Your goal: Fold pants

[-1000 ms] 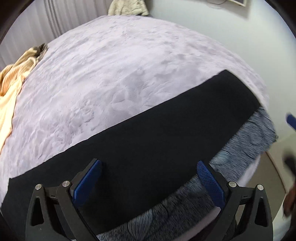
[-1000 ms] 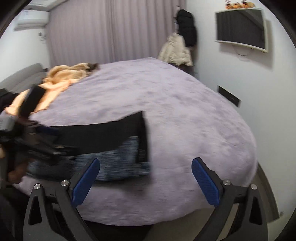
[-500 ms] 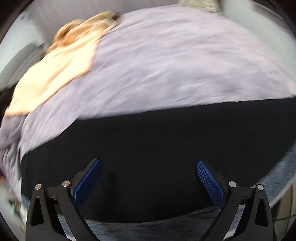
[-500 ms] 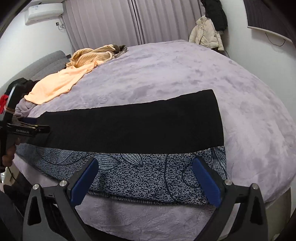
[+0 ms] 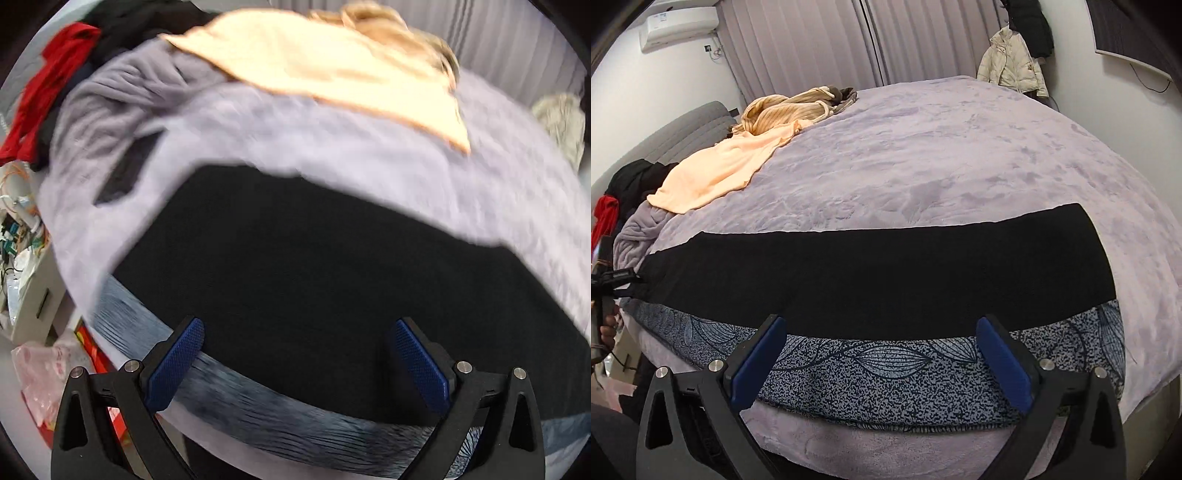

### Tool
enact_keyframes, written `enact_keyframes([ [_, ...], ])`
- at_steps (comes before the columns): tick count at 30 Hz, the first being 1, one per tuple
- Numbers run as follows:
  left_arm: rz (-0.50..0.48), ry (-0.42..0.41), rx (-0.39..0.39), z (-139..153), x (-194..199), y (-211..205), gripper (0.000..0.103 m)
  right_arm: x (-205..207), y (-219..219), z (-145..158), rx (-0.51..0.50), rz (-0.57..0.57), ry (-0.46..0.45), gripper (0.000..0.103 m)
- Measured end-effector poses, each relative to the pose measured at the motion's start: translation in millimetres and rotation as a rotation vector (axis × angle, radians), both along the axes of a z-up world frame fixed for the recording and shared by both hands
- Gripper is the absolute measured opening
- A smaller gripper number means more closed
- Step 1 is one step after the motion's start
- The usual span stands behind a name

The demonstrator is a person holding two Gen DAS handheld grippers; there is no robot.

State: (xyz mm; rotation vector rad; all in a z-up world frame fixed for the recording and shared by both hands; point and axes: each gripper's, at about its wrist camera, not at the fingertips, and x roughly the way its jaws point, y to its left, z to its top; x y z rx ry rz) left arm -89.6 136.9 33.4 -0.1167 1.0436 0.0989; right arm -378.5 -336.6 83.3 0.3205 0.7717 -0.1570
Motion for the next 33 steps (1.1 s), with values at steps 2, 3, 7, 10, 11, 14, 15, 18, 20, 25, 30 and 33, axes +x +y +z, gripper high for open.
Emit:
enact_keyframes([
  [2, 0.061, -0.026, 0.018, 7.5, 10.9, 24.9, 0.103, 0.6, 1.5, 1.5, 0.000, -0.009, 0.005, 0.102],
  [3, 0.089, -0.021, 0.032, 6.6, 21.9, 36.3, 0.103, 2.3, 4.0, 1.4, 0.003, -0.011, 0.009, 0.102],
  [7, 0.169, 0.094, 0.178, -24.1, 74.1, 61.6, 0.103, 15.9, 16.0, 0.8, -0.001, 0.003, 0.033, 0.102],
  [10, 0.178, 0.126, 0.139, -38.8, 87.7, 71.3, 0.103, 19.8, 30.9, 5.8, -0.054, 0.031, 0.039, 0.102],
  [11, 0.187, 0.114, 0.116, -33.9, 80.1, 73.6, 0.103, 19.4, 37.4, 8.1, -0.079, 0.042, 0.043, 0.102],
  [14, 0.193, 0.017, 0.018, -10.2, 37.6, 79.7, 0.103, 15.6, 54.3, 12.0, -0.122, 0.084, 0.056, 0.102],
  [15, 0.188, 0.006, 0.012, -5.6, 22.6, 80.6, 0.103, 14.8, 59.8, 12.2, -0.128, 0.098, 0.061, 0.102],
  [18, 0.177, 0.029, 0.095, -13.8, -13.9, 78.6, 0.103, 17.3, 76.5, 7.8, -0.132, 0.154, 0.072, 0.102],
  [20, 0.158, 0.064, 0.140, -33.0, -22.7, 79.9, 0.103, 22.8, 83.5, 1.4, -0.127, 0.178, 0.080, 0.102],
  [25, 0.208, 0.021, 0.147, 0.1, -22.4, 68.7, 0.103, 18.6, 70.1, -1.6, -0.065, 0.149, 0.098, 0.102],
  [30, -0.055, -0.066, 0.107, 33.3, -25.9, -41.2, 0.103, -29.5, 35.1, 0.8, 0.000, 0.051, 0.075, 0.102],
  [33, -0.337, -0.042, 0.026, 27.8, -36.1, -149.0, 0.103, -57.5, 11.2, -14.6, 0.066, -0.052, 0.113, 0.102],
])
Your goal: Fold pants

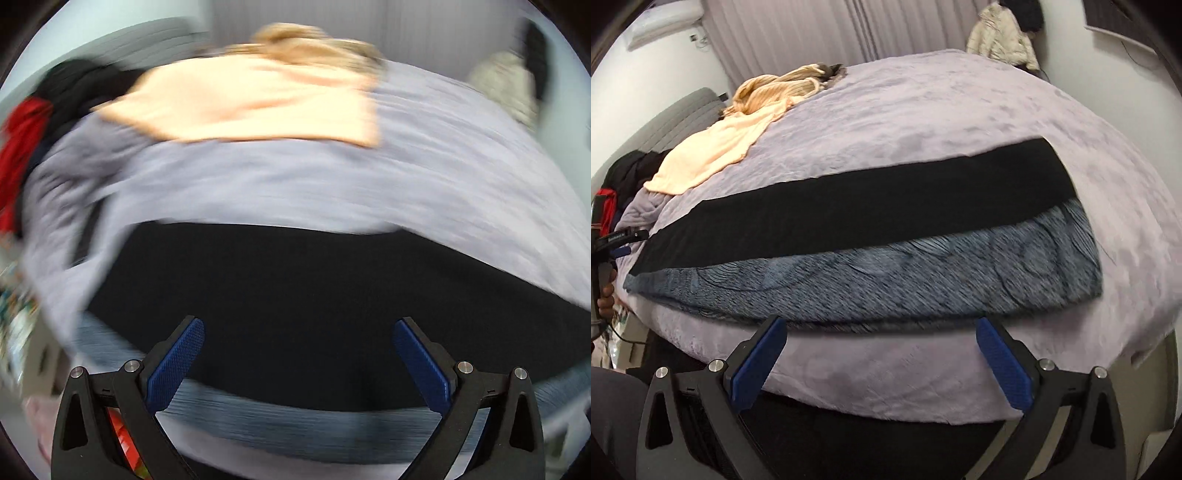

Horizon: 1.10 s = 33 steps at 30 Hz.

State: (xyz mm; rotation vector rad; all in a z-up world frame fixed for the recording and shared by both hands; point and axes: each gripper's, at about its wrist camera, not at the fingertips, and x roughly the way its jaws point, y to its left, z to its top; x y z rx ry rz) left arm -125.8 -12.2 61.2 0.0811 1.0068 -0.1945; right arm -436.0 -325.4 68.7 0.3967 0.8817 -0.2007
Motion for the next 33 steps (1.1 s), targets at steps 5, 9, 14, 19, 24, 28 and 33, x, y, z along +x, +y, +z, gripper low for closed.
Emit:
enact_keyframes([
  [5, -0.451, 0.081, -0.039, -16.9, -41.6, -169.4, 0.103, -27.4, -27.1, -16.9, 0.115, -0.122, -0.074, 0.102],
  [9, -0.594, 0.064, 0.045, -34.6, -62.9, -236.6, 0.103, -26.5, -43.0, -21.2, 0.156, -0.158, -0.174, 0.102],
  [14, -0.541, 0.104, 0.074, -61.7, -49.7, -254.3, 0.103, -7.6, -61.8, -15.1, 0.152, -0.170, -0.283, 0.102],
  [19, -0.526, 0.113, 0.073, -59.7, -47.6, -250.2, 0.103, 26.3, -60.5, -13.6, 0.134, -0.084, -0.274, 0.101],
  [24, -0.496, 0.094, 0.076, -63.9, -52.2, -253.1, 0.103, 44.5, -61.4, -25.5, 0.075, -0.104, -0.239, 0.083],
  [28, -0.472, 0.101, 0.074, -64.0, -51.3, -250.9, 0.103, 55.1, -55.9, -13.6, 0.039, -0.086, -0.180, 0.018],
  [33, -0.458, 0.076, 0.079, -66.5, -58.7, -255.3, 0.103, 57.2, -36.4, 10.9, -0.054, -0.073, -0.171, 0.018],
])
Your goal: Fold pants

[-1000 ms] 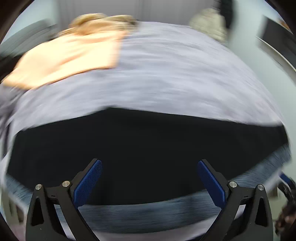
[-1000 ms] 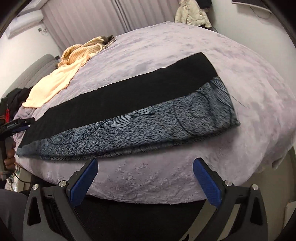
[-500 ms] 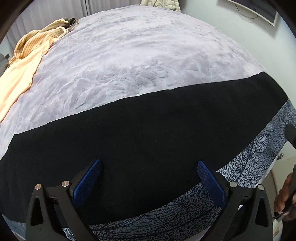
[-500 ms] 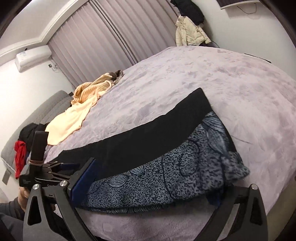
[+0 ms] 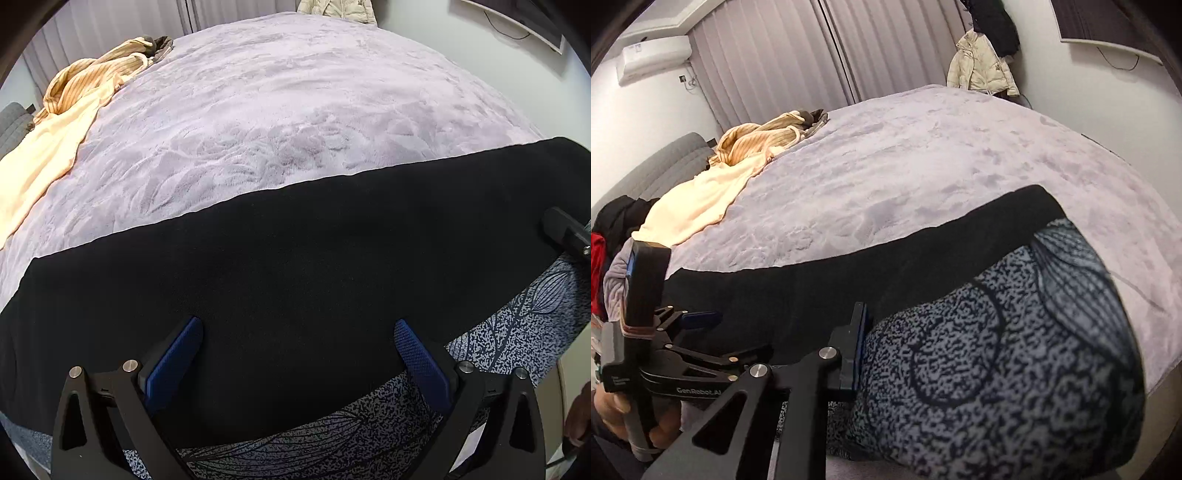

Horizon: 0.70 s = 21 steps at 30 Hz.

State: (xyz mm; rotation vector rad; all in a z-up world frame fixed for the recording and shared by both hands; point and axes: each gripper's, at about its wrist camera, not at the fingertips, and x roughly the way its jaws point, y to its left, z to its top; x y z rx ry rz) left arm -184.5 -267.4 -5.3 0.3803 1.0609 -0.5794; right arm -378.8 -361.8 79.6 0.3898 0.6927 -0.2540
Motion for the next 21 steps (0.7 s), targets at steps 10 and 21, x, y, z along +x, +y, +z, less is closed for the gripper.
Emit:
enact_keyframes([
  [10, 0.008, 0.018, -0.061, 22.4, -6.1, 24.7, 0.103, 7.2, 45.9, 54.8, -0.152, 0.032, -0.012, 0.018],
  [21, 0.291, -0.030, -0.213, 73.3, 62.2, 174.4, 0.103, 61.6, 165.0, 99.3, -0.348, 0.243, -0.073, 0.018],
])
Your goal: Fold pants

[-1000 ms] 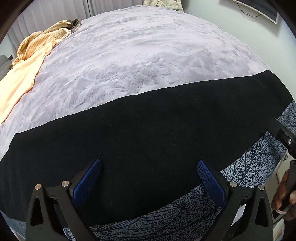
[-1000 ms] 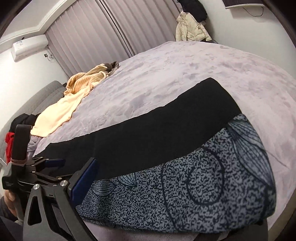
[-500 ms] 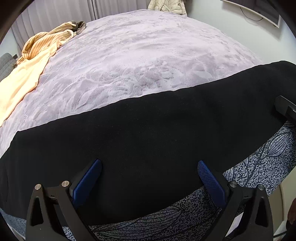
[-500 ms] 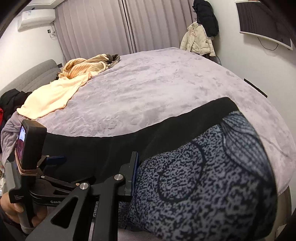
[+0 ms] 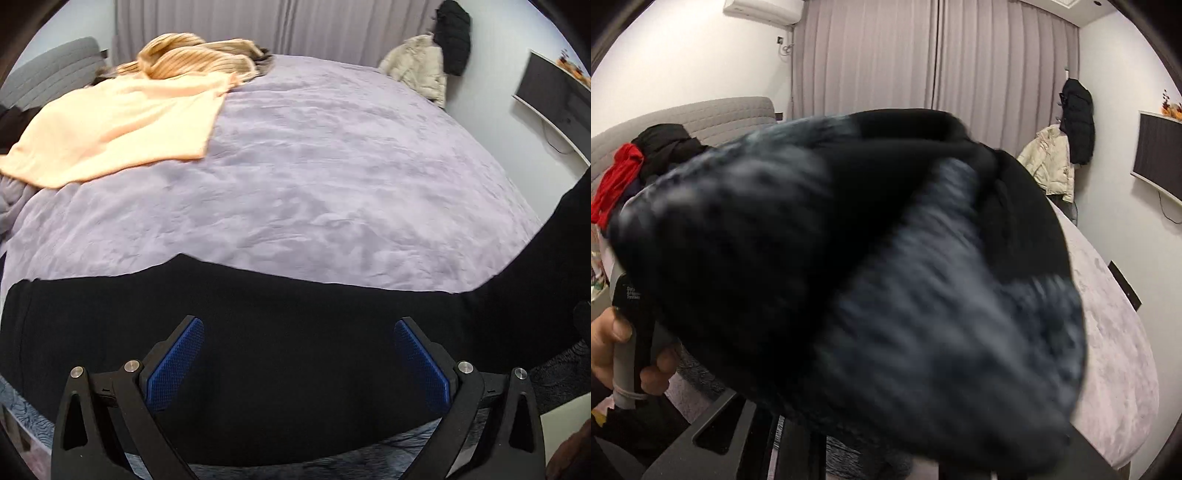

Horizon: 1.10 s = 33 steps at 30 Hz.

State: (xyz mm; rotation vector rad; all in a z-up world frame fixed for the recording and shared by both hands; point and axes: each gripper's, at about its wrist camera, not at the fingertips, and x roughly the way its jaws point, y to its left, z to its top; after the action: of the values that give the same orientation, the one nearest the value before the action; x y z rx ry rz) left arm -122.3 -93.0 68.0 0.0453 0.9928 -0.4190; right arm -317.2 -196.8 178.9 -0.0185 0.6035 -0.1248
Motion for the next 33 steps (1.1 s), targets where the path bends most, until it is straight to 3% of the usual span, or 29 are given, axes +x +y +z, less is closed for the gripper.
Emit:
enact_keyframes([
  [5, 0.160, 0.054, -0.081, -7.7, 28.7, 79.5, 0.103, 33.7, 59.5, -15.5, -0.038, 0.118, 0.022, 0.018],
  [10, 0.243, 0.076, -0.044, -30.2, 40.7, 117.7, 0.103, 58.0, 116.5, -64.3, -0.125, 0.247, 0.127, 0.018],
  [15, 0.286, 0.028, -0.026, -22.9, 40.2, 138.5, 0.103, 66.9, 145.8, -106.5, -0.238, 0.272, 0.229, 0.025],
  [17, 0.290, -0.003, -0.029, -11.7, 38.1, 141.4, 0.103, 63.2, 153.1, -104.5, -0.283, 0.277, 0.230, 0.049],
  [19, 0.261, -0.024, -0.036, 0.4, 32.6, 133.2, 0.103, 55.4, 160.4, -91.4, -0.291, 0.291, 0.235, 0.085],
  [24, 0.069, -0.067, -0.046, 21.8, 2.0, 84.5, 0.103, 15.5, 143.8, -49.0, -0.137, 0.421, 0.226, 0.087],
  [27, -0.043, -0.059, -0.062, 26.5, -16.7, 57.0, 0.103, 1.1, 101.9, -32.7, 0.024, 0.401, 0.226, 0.089],
  [30, -0.157, -0.016, -0.073, 19.4, -31.6, 29.1, 0.103, -7.0, 50.9, -51.5, 0.202, 0.327, 0.292, 0.091],
  [33, -0.215, 0.050, 0.008, -9.1, -38.1, 7.6, 0.103, -10.8, 19.7, -85.7, 0.385, 0.283, 0.379, 0.091],
])
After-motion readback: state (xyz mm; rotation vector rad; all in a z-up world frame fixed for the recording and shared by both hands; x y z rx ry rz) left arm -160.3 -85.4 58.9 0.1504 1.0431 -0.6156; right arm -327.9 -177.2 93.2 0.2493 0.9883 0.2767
